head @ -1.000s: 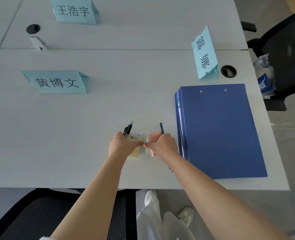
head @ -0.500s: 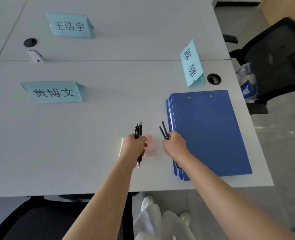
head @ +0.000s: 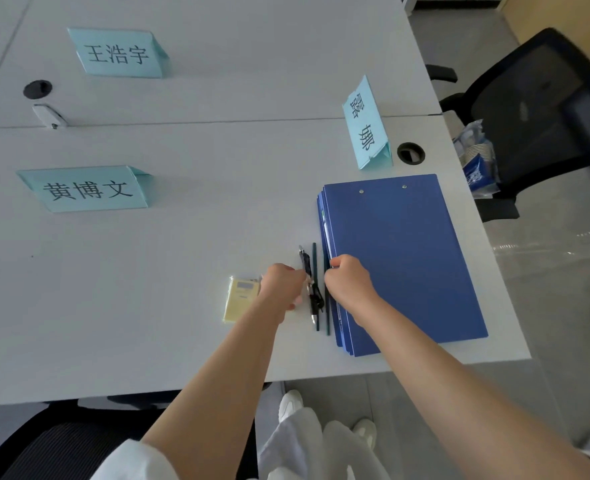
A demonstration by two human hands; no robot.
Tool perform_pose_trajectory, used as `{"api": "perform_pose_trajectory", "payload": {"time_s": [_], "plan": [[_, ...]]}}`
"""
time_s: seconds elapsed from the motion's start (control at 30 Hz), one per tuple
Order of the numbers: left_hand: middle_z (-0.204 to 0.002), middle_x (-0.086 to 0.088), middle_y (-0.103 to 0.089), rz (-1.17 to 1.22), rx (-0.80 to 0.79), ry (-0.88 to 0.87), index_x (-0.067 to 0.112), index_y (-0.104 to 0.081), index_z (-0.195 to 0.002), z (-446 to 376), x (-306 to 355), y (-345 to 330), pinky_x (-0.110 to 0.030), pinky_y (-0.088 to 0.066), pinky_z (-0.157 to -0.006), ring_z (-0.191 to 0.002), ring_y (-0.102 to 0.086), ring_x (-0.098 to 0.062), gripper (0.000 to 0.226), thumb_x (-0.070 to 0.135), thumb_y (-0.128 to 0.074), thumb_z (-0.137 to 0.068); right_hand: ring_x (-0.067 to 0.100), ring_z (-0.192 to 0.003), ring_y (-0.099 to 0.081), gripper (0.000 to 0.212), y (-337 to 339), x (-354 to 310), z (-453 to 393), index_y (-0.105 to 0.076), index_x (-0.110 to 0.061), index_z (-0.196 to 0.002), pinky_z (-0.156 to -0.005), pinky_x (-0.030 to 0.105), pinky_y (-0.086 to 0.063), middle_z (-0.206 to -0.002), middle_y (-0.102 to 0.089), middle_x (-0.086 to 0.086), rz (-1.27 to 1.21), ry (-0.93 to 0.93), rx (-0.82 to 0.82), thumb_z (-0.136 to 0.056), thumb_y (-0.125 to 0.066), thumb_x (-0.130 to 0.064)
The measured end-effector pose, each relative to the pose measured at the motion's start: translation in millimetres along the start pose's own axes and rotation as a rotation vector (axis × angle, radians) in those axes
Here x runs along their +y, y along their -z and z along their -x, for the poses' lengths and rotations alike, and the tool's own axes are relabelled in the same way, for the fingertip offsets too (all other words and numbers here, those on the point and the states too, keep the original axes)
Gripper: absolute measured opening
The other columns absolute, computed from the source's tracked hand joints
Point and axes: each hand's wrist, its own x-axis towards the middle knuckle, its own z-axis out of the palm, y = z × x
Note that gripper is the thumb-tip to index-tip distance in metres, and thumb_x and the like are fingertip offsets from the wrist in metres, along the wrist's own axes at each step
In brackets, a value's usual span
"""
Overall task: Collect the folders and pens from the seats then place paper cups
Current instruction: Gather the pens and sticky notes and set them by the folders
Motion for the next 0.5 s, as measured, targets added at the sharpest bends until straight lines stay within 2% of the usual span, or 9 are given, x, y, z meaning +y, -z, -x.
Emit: {"api": "perform_pose_trajectory", "payload": {"time_s": [0.13,0.23,0.3,0.37,0.43,0.5], "plan": [[-0.087,-0.006,-0.061,0.023,0.012,-0.023,0.010,-0.060,-0.105,5,-4,2,-0.039,-0.059,-0.082,-0.099,-0.067,-0.028,0.018,0.013,-0.051,-0.090,0.043,-0.131,-0.040,0.050,2,1,7,-0.039,0.010,-0.136,-0.102,0.057,-0.039,-0.141,-0.044,0.027,0.009,-0.014,-0.009,-0.087,-0.035,0.005],[-0.098,-0.008,-0.066,0.017,0.017,-0.048,0.009,-0.060,-0.109,13,-10,7,-0.037,-0.057,-0.083,-0.085,-0.067,-0.022,0.020,0.013,-0.050,-0.092,0.040,-0.126,-0.047,0.047,5,3,16,-0.043,0.005,-0.137,-0.100,0.049,-0.044,-0.137,-0.051,0.024,0.018,-0.001,-0.025,-0.090,-0.038,0.000],[-0.098,-0.009,-0.068,0.024,0.010,-0.070,0.010,-0.061,-0.103,18,-13,10,-0.034,-0.056,-0.078,-0.077,-0.064,-0.019,0.015,0.012,-0.050,-0.092,0.042,-0.121,-0.051,0.045,5,6,18,-0.045,0.005,-0.134,-0.097,0.051,-0.046,-0.135,-0.051,0.025,0.026,0.010,-0.022,-0.090,-0.039,-0.002],[-0.091,-0.006,-0.068,0.039,0.030,-0.098,0.010,-0.060,-0.099,29,-18,16,-0.029,-0.052,-0.070,-0.070,-0.062,-0.018,0.012,0.010,-0.049,-0.093,0.051,-0.104,-0.054,0.046,5,10,23,-0.044,0.010,-0.132,-0.085,0.051,-0.053,-0.133,-0.051,0.030,0.036,0.039,-0.014,-0.088,-0.040,-0.002],[-0.088,-0.005,-0.068,0.074,0.058,-0.125,0.008,-0.060,-0.103,43,-25,22,-0.026,-0.049,-0.063,-0.065,-0.061,-0.017,0.014,0.008,-0.050,-0.094,0.053,-0.091,-0.053,0.046,5,17,30,-0.043,0.013,-0.130,-0.076,0.048,-0.052,-0.130,-0.050,0.033,0.056,0.068,-0.024,-0.087,-0.040,-0.002],[-0.087,-0.004,-0.068,0.090,0.076,-0.144,0.007,-0.060,-0.106,58,-37,26,-0.025,-0.047,-0.060,-0.064,-0.061,-0.017,0.015,0.006,-0.051,-0.094,0.039,-0.074,-0.051,0.044,5,27,39,-0.046,0.014,-0.127,-0.066,0.037,-0.046,-0.121,-0.055,0.036,0.069,0.089,-0.057,-0.087,-0.040,-0.003]]}}
